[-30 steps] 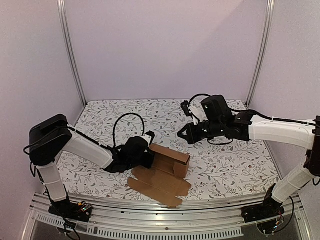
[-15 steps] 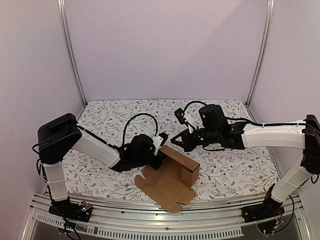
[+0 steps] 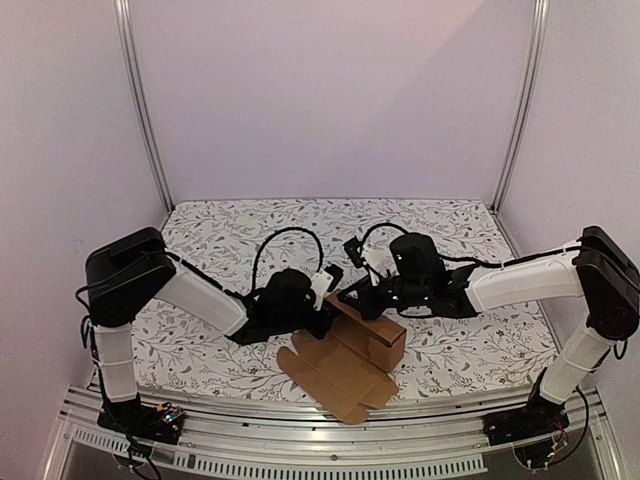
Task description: Fold the paper box
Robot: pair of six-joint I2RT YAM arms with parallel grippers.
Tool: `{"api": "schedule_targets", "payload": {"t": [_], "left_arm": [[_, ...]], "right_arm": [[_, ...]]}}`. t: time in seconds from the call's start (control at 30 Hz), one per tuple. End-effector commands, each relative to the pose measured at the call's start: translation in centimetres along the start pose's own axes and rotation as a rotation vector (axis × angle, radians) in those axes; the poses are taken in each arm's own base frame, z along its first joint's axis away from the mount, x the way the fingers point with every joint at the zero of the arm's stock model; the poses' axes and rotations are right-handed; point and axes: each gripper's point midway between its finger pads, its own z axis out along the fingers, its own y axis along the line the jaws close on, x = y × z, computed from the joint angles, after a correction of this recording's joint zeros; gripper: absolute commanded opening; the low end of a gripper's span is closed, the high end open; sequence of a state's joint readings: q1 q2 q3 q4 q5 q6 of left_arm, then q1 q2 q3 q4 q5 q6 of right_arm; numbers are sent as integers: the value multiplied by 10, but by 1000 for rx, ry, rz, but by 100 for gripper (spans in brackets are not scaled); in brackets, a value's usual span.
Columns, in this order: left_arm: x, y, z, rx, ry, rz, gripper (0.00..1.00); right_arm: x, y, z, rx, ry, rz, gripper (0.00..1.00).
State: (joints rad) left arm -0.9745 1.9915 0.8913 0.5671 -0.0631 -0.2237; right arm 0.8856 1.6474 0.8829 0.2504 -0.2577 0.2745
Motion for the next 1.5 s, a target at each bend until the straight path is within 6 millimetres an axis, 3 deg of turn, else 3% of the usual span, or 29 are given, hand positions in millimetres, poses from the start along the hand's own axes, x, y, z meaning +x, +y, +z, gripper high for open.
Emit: {"api": "schedule_targets", "payload": {"t": [0.0, 0.3, 0.6, 0.77, 1.1, 1.33, 1.47], "left_arm": [[23, -14, 5, 35, 48, 53, 1], [23, -15, 1, 57, -20, 61, 15], [24, -18, -2, 92, -79, 21, 18], [14, -19, -1, 88, -119, 27, 16], [4, -21, 8, 92, -154, 45, 0], [-8, -24, 8, 99, -167, 62, 0], [-13, -20, 5, 58, -153, 80, 0]], "right_arm": [[12, -14, 11, 54, -8, -8, 0], [47, -22, 11, 106, 50, -11, 0], [57, -23, 2, 115, 62, 9, 0], [56, -22, -2, 115, 62, 14, 0], [52, -20, -7, 114, 60, 22, 0], [51, -21, -7, 122, 60, 36, 0], [33, -18, -10, 134, 34, 33, 0]]}}
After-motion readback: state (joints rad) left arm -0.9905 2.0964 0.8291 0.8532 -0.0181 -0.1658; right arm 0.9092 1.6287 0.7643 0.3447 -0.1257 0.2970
